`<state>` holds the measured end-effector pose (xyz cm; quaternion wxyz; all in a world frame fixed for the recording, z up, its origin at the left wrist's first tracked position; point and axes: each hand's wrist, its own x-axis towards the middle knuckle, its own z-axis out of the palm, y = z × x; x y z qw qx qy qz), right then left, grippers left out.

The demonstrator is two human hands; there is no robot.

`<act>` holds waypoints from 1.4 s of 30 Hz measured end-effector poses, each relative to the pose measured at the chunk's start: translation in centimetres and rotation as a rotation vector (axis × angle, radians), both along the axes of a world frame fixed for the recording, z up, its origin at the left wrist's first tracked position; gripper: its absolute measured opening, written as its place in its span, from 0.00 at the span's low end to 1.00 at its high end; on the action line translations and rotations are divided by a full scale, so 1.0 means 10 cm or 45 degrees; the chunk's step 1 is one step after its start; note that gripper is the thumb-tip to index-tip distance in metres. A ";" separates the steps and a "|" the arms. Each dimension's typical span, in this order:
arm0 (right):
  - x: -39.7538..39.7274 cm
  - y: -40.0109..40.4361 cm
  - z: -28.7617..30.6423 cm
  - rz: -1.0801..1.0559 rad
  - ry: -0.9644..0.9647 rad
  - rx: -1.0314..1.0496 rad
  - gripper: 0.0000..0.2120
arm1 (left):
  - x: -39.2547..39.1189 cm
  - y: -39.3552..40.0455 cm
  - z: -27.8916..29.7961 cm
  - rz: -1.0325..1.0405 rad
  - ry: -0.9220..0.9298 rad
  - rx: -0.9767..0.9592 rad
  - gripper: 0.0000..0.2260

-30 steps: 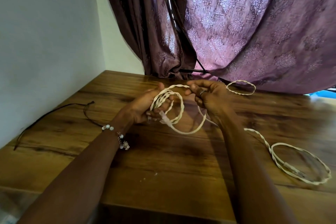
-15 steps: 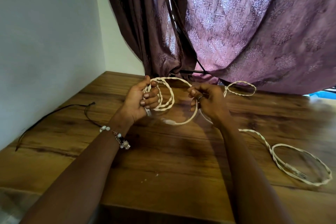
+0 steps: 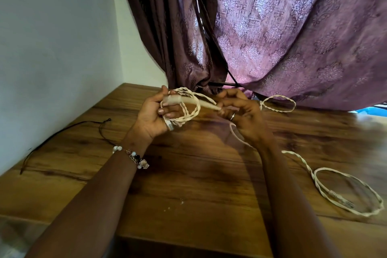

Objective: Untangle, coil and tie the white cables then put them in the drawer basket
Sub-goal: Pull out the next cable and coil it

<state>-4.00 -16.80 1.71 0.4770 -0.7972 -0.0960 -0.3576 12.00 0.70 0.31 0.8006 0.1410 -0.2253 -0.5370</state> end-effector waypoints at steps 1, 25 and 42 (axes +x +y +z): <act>0.00 0.03 0.00 0.019 -0.044 0.100 0.07 | -0.04 -0.02 0.02 0.059 0.006 0.043 0.19; 0.18 0.47 -0.15 -0.046 0.120 0.193 0.06 | -0.29 -0.09 0.05 0.485 0.293 0.348 0.30; 0.33 0.44 -0.30 -0.006 0.163 1.067 0.07 | -0.37 -0.32 -0.06 0.634 -0.609 0.669 0.17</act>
